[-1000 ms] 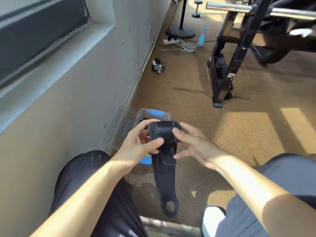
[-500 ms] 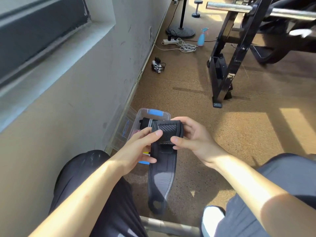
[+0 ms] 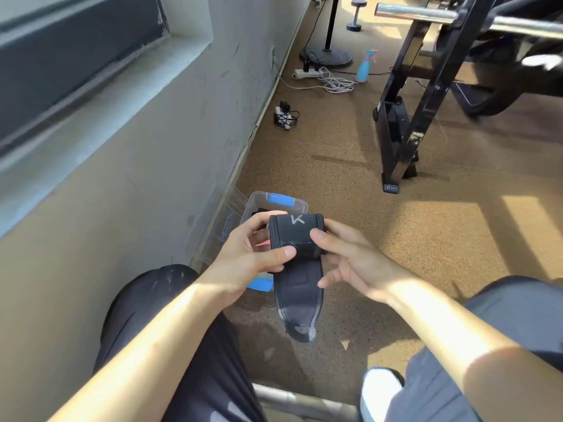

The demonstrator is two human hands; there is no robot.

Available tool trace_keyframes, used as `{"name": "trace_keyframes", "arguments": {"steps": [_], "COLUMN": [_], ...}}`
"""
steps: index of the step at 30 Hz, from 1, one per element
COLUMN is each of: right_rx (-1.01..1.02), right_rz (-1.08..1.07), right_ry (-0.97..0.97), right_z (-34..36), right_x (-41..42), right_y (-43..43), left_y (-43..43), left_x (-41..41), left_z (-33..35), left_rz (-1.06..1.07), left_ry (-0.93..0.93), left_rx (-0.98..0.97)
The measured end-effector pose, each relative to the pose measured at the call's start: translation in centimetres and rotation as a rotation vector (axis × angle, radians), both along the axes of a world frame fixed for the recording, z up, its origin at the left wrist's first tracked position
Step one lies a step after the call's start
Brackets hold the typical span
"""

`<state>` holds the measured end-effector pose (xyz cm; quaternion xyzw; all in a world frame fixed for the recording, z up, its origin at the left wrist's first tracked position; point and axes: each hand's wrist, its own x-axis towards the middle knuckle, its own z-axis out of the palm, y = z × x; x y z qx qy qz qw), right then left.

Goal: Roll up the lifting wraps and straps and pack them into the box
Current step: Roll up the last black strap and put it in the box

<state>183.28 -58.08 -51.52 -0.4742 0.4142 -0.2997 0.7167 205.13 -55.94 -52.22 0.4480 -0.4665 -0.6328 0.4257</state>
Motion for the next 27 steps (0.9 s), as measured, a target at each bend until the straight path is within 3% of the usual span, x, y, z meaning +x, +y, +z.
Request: {"name": "trace_keyframes", "arguments": {"steps": [9,16,24,27], "right_rx": [-0.106,-0.256,-0.005,0.003], "right_rz": [-0.076,-0.044,0.061,0.028], "right_ry": [-0.061,0.057,0.026,-0.005], "right_z": [-0.41,-0.89,-0.38,-0.41], "right_x": [-0.41,0.11,-0.17,-0.28], "right_y": [-0.38,0.03,-0.23,-0.33], "left_y": [0.32,0.1,-0.09,-0.12], "left_x": [-0.09,-0.12,0.08,0.02], "left_z": [0.83,0.56,-0.02,-0.05], "left_rz": [-0.192,-0.093,-0.062,-0.093], "left_ry": [-0.053,-0.033,0.036,0.02], "left_rx": [0.222,0.217,0.084,0.051]}}
